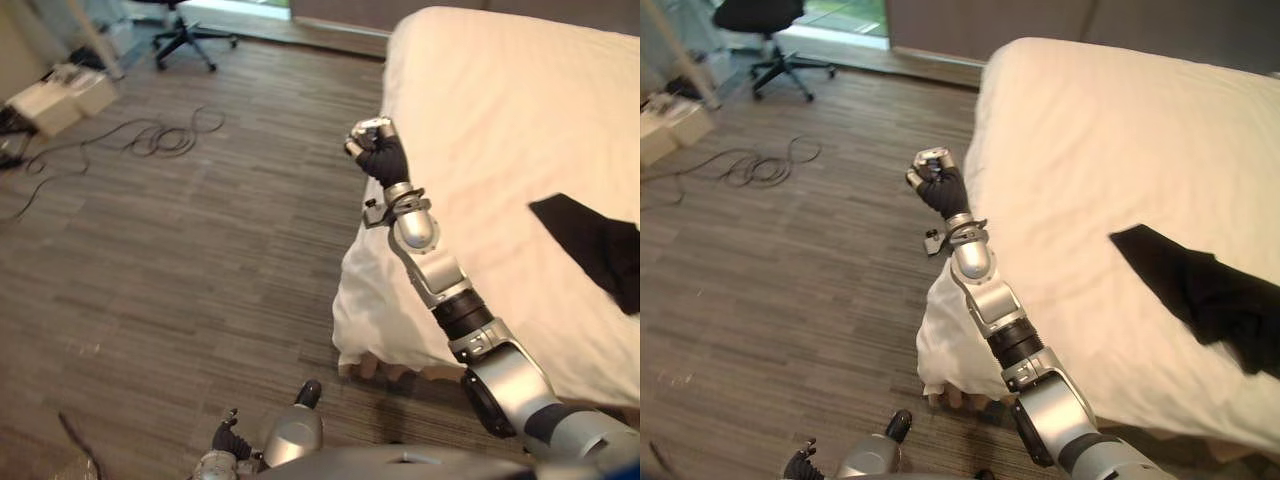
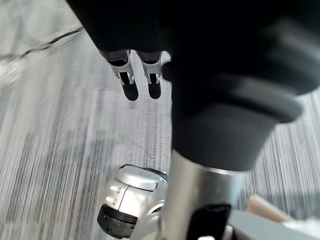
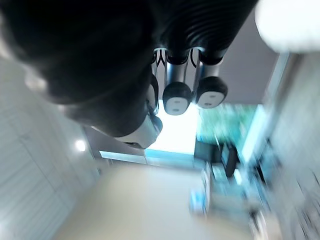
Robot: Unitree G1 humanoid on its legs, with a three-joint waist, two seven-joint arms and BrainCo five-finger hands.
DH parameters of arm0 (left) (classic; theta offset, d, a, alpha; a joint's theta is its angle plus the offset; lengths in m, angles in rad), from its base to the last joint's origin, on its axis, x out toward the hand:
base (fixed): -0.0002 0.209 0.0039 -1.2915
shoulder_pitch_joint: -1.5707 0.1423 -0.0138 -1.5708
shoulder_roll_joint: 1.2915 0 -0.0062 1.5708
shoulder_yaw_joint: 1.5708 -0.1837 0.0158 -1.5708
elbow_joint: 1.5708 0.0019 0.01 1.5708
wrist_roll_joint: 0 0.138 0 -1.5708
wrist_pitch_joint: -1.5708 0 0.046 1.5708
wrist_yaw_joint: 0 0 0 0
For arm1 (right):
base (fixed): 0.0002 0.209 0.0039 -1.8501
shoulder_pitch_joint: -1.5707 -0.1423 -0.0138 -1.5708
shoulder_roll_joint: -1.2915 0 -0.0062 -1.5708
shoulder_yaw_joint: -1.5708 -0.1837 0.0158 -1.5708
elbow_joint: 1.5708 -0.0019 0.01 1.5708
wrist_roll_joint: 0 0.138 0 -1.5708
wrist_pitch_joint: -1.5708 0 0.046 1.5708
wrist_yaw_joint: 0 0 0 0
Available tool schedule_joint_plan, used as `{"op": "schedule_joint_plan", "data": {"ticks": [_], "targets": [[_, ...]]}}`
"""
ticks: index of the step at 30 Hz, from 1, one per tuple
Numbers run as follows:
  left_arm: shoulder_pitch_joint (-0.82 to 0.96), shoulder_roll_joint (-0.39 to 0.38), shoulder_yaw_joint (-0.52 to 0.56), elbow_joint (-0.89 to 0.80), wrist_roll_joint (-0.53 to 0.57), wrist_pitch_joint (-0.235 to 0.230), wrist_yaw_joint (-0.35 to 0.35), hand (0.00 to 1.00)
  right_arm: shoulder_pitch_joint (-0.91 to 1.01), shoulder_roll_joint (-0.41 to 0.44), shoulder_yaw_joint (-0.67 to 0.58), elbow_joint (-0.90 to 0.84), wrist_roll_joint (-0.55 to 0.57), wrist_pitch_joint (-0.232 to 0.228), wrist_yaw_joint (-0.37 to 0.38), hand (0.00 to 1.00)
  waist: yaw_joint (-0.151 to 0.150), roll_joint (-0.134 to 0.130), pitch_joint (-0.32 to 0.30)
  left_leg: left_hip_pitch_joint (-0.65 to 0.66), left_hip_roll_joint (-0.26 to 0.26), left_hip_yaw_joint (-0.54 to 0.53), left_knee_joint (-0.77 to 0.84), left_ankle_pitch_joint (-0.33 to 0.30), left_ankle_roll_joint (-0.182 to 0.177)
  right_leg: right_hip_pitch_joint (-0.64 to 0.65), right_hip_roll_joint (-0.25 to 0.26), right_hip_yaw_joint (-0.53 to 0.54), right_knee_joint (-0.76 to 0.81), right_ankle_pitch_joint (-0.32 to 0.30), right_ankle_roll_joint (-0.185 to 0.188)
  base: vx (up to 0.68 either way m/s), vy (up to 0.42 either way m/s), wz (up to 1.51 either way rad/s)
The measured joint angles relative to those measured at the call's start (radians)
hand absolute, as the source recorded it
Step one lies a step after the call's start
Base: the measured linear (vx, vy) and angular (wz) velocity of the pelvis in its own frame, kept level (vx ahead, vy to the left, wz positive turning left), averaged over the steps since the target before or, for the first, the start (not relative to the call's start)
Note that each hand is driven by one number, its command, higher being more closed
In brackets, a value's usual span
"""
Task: Tidy the bed and pick cloth on bed and put in laundry
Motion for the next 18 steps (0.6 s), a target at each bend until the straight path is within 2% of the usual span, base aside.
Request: {"op": "schedule_joint_plan", "data": {"ticks": [5,7,11,15,16,18], "targets": [[-0.008,-0.001,0.002,-0.039,-0.046,-0.015,0.000,0.00,-0.021,0.035,0.031,0.040,0.095,-0.002,0.002,1.00,0.039,-0.007,0.056,-0.055,0.007,-0.066,-0.027,0.038,-0.018,-0.048,0.007,-0.059,0.035,-0.018,-0.003,-0.08,-0.009,0.43],[-0.018,-0.001,0.000,-0.071,-0.049,-0.027,0.000,0.00,-0.027,0.058,0.046,0.038,0.126,-0.002,0.001,1.00,0.068,-0.006,0.102,-0.086,0.020,-0.075,-0.026,0.048,-0.031,-0.100,0.002,-0.069,0.110,-0.049,-0.011,-0.07,-0.016,0.12],[-0.020,0.001,-0.012,-0.125,-0.049,-0.031,-0.001,0.00,-0.055,0.068,0.052,0.031,0.155,-0.002,-0.006,1.00,0.085,-0.010,0.131,-0.167,0.030,-0.084,-0.025,0.071,-0.045,-0.237,-0.028,-0.084,0.278,-0.124,-0.024,-0.07,-0.037,0.10],[-0.023,0.009,-0.023,-0.172,-0.050,-0.041,-0.007,0.00,-0.084,0.052,0.015,-0.025,0.161,-0.003,-0.029,1.00,0.084,-0.005,0.172,-0.237,0.039,-0.097,-0.026,0.088,-0.067,-0.356,-0.057,-0.102,0.410,-0.188,-0.039,-0.08,-0.077,0.08],[-0.031,0.010,-0.017,-0.178,-0.053,-0.043,0.009,0.00,-0.096,0.046,-0.004,-0.028,0.161,-0.006,-0.042,1.00,0.086,-0.001,0.181,-0.259,0.044,-0.098,-0.025,0.094,-0.074,-0.389,-0.059,-0.102,0.435,-0.196,-0.045,-0.09,-0.100,0.02],[-0.168,0.016,0.057,-0.127,-0.085,-0.005,0.122,0.00,-0.137,0.021,-0.040,-0.031,0.161,-0.010,-0.062,1.00,0.086,-0.018,0.213,-0.326,0.058,-0.103,-0.018,0.107,-0.094,-0.476,-0.060,-0.105,0.503,-0.225,-0.070,-0.11,-0.125,0.01]]}}
